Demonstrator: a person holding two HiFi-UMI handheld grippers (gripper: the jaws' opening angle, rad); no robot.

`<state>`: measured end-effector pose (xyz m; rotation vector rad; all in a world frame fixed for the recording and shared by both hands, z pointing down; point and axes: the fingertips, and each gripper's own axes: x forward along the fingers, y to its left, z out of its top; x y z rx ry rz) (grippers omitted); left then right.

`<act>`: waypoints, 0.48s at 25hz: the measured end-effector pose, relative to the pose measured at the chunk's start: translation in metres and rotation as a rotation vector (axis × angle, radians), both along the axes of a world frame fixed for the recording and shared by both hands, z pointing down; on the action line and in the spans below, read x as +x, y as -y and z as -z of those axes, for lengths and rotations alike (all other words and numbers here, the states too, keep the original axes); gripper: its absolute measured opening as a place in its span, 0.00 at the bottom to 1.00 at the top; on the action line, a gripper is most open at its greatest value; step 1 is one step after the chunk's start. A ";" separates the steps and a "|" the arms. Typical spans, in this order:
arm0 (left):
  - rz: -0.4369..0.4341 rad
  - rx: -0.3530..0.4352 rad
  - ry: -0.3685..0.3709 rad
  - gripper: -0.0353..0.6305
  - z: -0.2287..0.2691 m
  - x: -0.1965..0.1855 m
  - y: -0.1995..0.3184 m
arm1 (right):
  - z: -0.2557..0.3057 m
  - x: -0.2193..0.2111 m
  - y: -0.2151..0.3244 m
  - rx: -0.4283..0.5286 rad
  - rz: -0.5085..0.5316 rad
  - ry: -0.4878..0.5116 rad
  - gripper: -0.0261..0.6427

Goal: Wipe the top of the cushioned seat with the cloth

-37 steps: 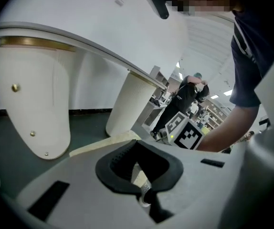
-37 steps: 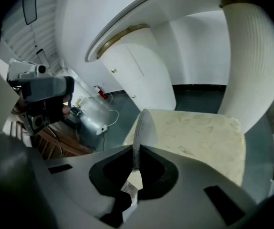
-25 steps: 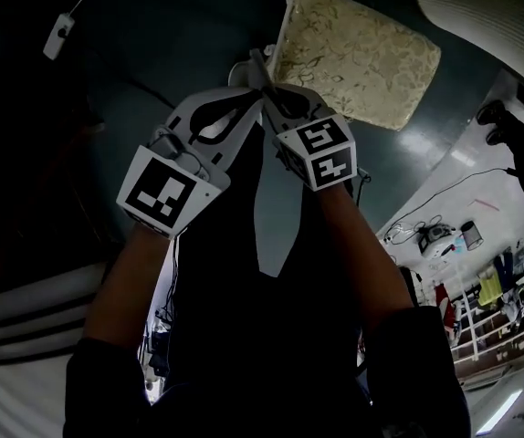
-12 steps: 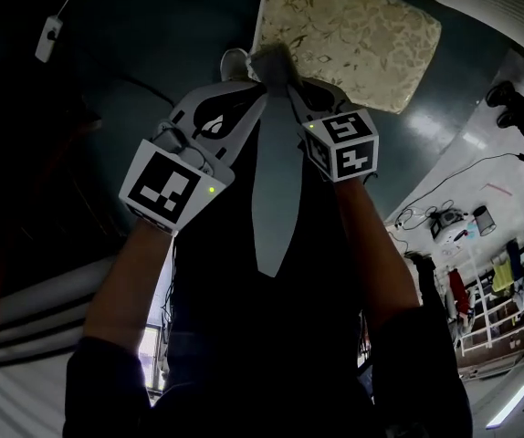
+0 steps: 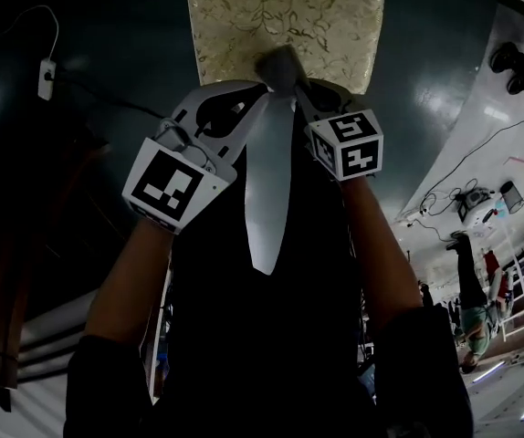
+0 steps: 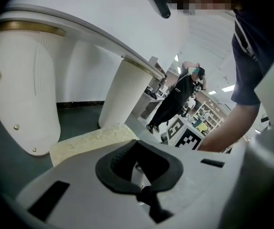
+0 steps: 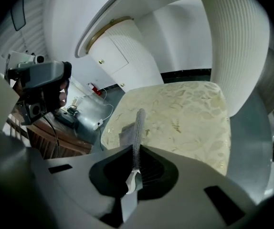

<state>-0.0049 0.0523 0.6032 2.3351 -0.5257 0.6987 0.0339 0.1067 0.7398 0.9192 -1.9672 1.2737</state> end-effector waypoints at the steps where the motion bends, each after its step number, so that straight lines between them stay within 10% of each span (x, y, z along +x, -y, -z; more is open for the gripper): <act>1: -0.016 0.001 0.001 0.06 0.000 0.010 0.001 | -0.001 0.010 -0.001 -0.001 -0.012 -0.003 0.09; 12: -0.181 -0.016 0.002 0.06 0.001 0.133 0.003 | -0.015 0.131 -0.024 -0.054 -0.157 -0.044 0.09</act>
